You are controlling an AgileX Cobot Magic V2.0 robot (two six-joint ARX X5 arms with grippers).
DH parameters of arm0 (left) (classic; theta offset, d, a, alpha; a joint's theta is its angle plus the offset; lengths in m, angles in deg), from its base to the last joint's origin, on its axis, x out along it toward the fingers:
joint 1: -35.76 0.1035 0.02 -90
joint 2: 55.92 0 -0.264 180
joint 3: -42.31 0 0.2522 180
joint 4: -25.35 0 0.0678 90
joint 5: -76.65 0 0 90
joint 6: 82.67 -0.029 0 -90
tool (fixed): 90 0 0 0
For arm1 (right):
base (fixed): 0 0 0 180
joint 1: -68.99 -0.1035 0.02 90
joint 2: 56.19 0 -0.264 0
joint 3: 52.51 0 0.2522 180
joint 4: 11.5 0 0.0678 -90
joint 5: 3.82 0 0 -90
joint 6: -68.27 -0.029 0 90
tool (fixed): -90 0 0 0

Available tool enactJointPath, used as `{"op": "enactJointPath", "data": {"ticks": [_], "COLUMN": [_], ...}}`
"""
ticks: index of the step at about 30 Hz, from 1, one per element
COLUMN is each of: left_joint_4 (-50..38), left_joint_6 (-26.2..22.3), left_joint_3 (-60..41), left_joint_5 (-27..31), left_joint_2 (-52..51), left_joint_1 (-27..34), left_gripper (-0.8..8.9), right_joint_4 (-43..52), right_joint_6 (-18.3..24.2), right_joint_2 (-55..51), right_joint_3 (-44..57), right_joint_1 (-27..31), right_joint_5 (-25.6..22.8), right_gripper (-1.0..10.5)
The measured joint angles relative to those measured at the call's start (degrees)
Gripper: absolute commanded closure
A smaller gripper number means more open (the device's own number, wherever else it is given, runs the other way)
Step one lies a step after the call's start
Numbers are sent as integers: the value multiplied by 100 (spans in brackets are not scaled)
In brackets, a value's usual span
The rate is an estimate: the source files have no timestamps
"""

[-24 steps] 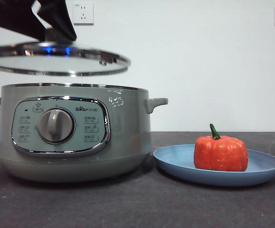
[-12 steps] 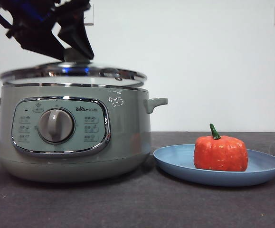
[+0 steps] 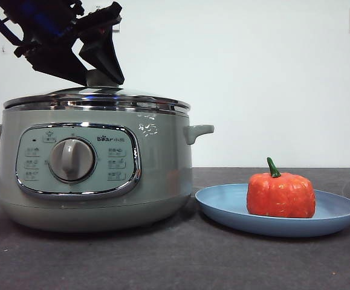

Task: Take the pumpkin out from the steamer,put the pumpkin in the blue plate,close the lid

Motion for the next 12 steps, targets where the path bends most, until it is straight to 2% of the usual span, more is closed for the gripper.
{"op": "enactJointPath", "data": {"ticks": [4,12], "left_joint_4": [101,105], "left_joint_6": [-81,-105], "left_joint_3": [24,26], "left_joint_5": [267,282], "left_joint_2": [17,17], "left_joint_1": [-35,-37], "left_gripper": [823,803], "right_joint_4": [0,0], "right_joint_6": [-2,0], "right_joint_2": [0,4], "right_joint_3": [0,0], "right_joint_1": [-2,0], "right_joint_5": [-109,-122], "right_gripper": [443,443]}}
